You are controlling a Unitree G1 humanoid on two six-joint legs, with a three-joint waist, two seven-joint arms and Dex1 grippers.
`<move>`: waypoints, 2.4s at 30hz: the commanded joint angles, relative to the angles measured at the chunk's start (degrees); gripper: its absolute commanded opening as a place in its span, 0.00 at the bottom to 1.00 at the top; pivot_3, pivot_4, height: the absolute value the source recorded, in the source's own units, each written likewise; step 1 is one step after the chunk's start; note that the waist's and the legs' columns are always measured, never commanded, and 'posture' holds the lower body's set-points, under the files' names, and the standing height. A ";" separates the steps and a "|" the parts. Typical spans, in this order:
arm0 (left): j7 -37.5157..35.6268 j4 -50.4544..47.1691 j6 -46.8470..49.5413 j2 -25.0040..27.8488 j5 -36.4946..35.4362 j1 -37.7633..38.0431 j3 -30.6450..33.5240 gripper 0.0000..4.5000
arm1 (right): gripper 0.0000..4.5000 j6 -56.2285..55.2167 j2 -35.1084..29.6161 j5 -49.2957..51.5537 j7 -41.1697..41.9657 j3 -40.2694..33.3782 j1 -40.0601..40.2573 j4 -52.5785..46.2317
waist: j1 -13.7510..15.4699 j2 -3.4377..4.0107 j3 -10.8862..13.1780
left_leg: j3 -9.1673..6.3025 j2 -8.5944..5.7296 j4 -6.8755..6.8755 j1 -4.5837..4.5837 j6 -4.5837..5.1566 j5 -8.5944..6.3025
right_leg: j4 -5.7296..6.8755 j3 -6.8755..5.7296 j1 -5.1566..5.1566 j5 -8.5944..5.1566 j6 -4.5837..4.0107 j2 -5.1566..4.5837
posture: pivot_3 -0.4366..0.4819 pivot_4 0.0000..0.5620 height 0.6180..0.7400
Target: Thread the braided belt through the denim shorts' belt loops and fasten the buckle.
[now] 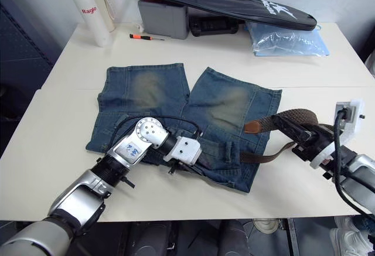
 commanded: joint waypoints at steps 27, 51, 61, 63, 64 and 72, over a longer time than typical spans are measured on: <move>4.68 -16.20 26.65 16.16 -6.72 -4.78 14.46 0.98 | 0.00 -7.50 6.81 -5.22 -14.86 16.36 6.18 -4.23 | -0.21 -0.01 0.00 | 0.05 0.01 0.01 0.03 0.00 0.00 | 0.06 0.12 -0.03 0.00 0.01 0.04 | 0.48 0.27 1.00; 8.43 -14.72 26.57 11.01 -6.11 -5.23 12.48 1.00 | 0.55 -13.71 23.95 -19.89 -16.21 27.09 3.04 -3.20 | -1.61 -0.04 -0.01 | 0.33 0.34 -0.01 0.14 -0.06 -0.03 | 0.16 0.45 -0.18 0.00 -0.09 0.40 | 0.48 0.27 1.00; 9.49 -13.97 26.56 8.64 -5.94 -5.56 12.09 1.00 | 0.62 -20.92 30.46 -10.69 -12.34 18.89 13.94 -7.95 | -1.57 -0.04 -0.02 | 0.37 0.42 -0.01 0.22 -0.07 -0.03 | 0.25 0.51 -0.20 0.00 -0.18 0.48 | 0.48 0.27 1.00; 9.39 -13.59 26.36 8.50 -5.84 -5.81 11.97 1.00 | 0.62 -21.87 31.38 -10.76 -10.82 18.53 15.09 -7.39 | -1.20 -0.03 -0.02 | 0.30 0.45 -0.06 0.22 -0.10 -0.01 | 0.38 0.45 -0.24 -0.08 -0.31 0.49 | 0.48 0.27 1.00; 9.39 -13.33 26.24 8.40 -5.79 -6.03 11.93 1.00 | 0.62 -22.41 31.86 -11.49 -9.94 18.43 15.65 -6.87 | -1.08 -0.04 -0.02 | 0.28 0.46 -0.08 0.22 -0.10 -0.01 | 0.39 0.43 -0.25 -0.09 -0.33 0.51 | 0.48 0.27 1.00; 10.35 -14.09 26.99 6.65 -5.68 -6.18 11.30 1.00 | 0.62 -25.35 35.59 -12.43 -6.67 18.33 16.18 -4.02 | 0.18 -0.04 -0.02 | 0.30 0.46 -0.09 0.18 -0.13 -0.02 | 0.36 0.42 -0.27 -0.10 -0.34 0.51 | 0.48 0.27 1.00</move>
